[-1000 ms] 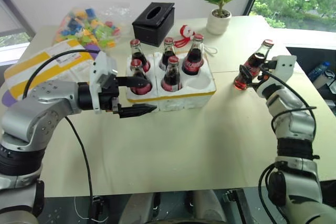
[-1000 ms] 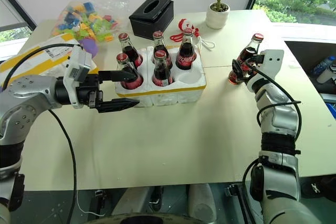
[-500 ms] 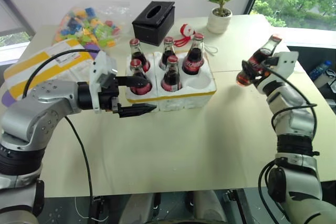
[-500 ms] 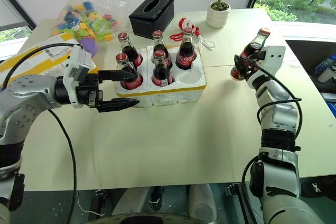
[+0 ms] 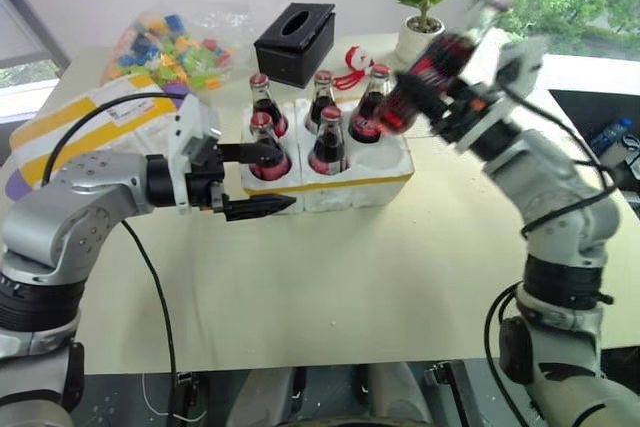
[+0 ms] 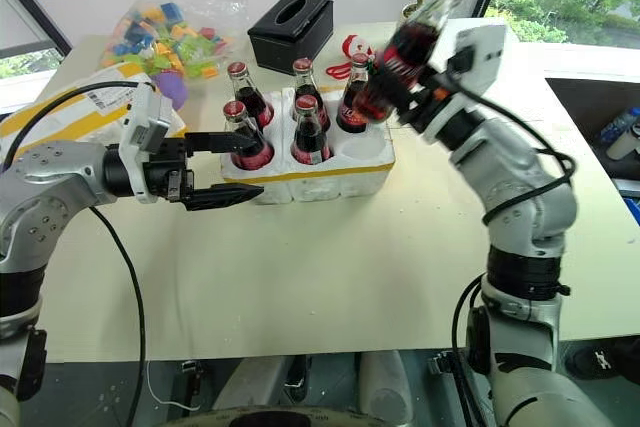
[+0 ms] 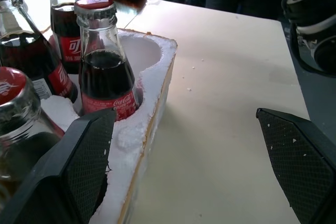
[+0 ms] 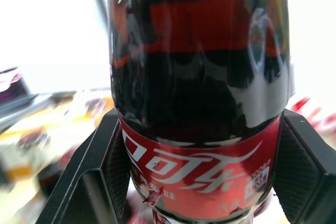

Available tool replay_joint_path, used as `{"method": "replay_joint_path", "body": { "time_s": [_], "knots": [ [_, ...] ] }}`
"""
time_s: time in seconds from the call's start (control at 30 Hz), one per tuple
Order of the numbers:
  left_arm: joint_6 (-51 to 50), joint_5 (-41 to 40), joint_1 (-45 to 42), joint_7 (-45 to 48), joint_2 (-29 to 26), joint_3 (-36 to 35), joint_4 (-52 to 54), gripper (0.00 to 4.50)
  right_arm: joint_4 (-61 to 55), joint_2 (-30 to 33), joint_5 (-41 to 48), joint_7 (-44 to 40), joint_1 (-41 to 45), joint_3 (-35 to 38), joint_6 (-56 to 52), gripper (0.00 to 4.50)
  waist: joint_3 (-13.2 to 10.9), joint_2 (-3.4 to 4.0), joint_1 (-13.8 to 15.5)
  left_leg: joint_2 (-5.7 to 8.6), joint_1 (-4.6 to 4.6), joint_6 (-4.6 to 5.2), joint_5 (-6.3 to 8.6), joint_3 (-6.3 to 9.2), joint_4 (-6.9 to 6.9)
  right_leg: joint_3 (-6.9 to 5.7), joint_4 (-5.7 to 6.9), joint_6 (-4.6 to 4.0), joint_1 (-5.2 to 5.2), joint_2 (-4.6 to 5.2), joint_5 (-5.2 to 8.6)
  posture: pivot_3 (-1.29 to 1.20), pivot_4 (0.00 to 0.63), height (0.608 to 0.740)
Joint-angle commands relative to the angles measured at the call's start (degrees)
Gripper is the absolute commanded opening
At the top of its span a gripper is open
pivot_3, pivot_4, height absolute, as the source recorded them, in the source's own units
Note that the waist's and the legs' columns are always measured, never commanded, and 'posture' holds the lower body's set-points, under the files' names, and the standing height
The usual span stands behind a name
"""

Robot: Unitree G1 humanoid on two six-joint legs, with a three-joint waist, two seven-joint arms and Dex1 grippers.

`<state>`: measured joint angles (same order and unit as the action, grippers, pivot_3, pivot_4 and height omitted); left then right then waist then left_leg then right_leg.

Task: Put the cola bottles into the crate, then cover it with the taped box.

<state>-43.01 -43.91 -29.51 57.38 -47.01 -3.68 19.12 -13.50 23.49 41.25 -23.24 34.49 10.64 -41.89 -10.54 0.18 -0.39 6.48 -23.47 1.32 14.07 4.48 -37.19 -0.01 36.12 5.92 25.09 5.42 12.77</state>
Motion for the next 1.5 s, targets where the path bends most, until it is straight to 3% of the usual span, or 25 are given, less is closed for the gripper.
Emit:
{"method": "replay_joint_path", "body": {
  "time_s": [0.03,0.27,0.5,0.6,0.7,0.83,1.03,1.23,1.37,1.5],
  "knots": [
    [1.35,0.37,-1.11,0.36,-0.60,-1.71,0.78,4.50,-1.24,1.21,-1.20,-1.79,1.34,-0.22,2.12,2.85,0.00,0.00,-0.09,0.01,0.00,0.01,0.00,0.00,0.00,0.00,0.00,0.00,0.00,0.01,0.00,0.00,0.150,0.732],
    [1.20,0.36,-0.49,-0.07,-0.89,-2.63,1.67,4.50,0.23,6.18,-9.36,-8.62,-1.95,-7.31,5.63,2.85,0.00,0.00,-0.26,0.00,0.00,0.01,0.01,0.00,0.03,-0.02,0.00,0.00,0.02,0.00,0.00,0.00,0.150,0.732],
    [1.28,0.57,-0.30,-0.22,-0.85,-3.03,1.71,4.50,4.72,4.99,-12.51,-10.73,-1.75,-10.26,5.46,2.85,0.01,-0.03,-0.14,0.00,0.00,0.00,0.01,0.01,0.02,-0.02,-0.01,0.00,0.01,0.00,0.00,0.00,0.150,0.732],
    [1.25,0.53,-0.78,-0.18,-0.59,-3.13,1.72,4.50,8.47,3.53,-14.82,-9.70,-1.33,-11.32,5.80,4.32,0.02,-0.05,-0.27,0.00,0.00,0.00,0.01,0.01,0.00,-0.02,-0.02,0.00,-0.01,0.00,0.00,0.00,0.150,0.732],
    [1.23,0.49,-1.01,-0.18,-0.53,-3.24,1.67,4.50,9.42,3.09,-16.37,-9.16,-1.16,-11.23,6.43,4.44,0.07,-0.13,-0.40,-0.02,0.06,-0.01,0.00,0.01,-0.03,-0.02,0.00,0.00,-0.07,-0.03,0.00,0.00,0.150,0.732],
    [1.12,-0.07,-0.93,-0.09,-1.05,-4.48,1.80,4.50,8.12,4.97,-15.47,-9.51,-1.07,-7.58,5.21,4.44,0.08,-0.14,-0.33,-0.02,0.11,-0.01,0.00,0.02,-0.05,-0.02,0.01,0.00,-0.12,-0.03,-0.01,0.00,0.150,0.732],
    [1.61,2.15,3.00,-0.58,-7.15,-12.10,0.47,4.50,1.59,19.37,-3.75,-19.47,-1.97,5.44,-3.18,4.44,0.03,-0.11,0.77,0.02,0.02,0.06,0.05,0.03,-0.04,-0.04,-0.05,0.00,-0.06,0.01,0.00,0.00,0.150,0.732],
    [7.02,15.48,11.61,-4.83,-16.51,-17.49,-3.74,4.50,5.77,30.37,2.09,-27.75,-3.89,14.31,-6.77,4.44,0.04,-0.12,0.90,-0.06,0.06,0.09,0.07,0.01,0.05,-0.05,-0.15,-0.03,-0.12,0.02,0.02,0.00,0.150,0.732],
    [12.67,27.64,18.16,-9.98,-21.24,-20.36,-8.43,4.50,7.91,33.52,2.17,-30.43,-5.03,15.47,-6.50,4.44,0.03,-0.11,0.90,-0.06,0.06,0.10,0.08,-0.06,0.00,-0.02,-0.16,-0.19,-0.12,0.07,0.11,0.00,0.150,0.732],
    [22.33,42.92,32.85,-13.63,-24.17,-27.43,-13.06,4.50,5.36,33.06,2.64,-31.17,-6.74,14.86,-5.62,4.44,0.05,-0.05,0.53,-0.12,0.04,0.11,0.09,-0.15,0.24,0.02,-0.17,-0.19,0.04,0.07,0.11,0.00,0.150,0.732]
  ]
}}
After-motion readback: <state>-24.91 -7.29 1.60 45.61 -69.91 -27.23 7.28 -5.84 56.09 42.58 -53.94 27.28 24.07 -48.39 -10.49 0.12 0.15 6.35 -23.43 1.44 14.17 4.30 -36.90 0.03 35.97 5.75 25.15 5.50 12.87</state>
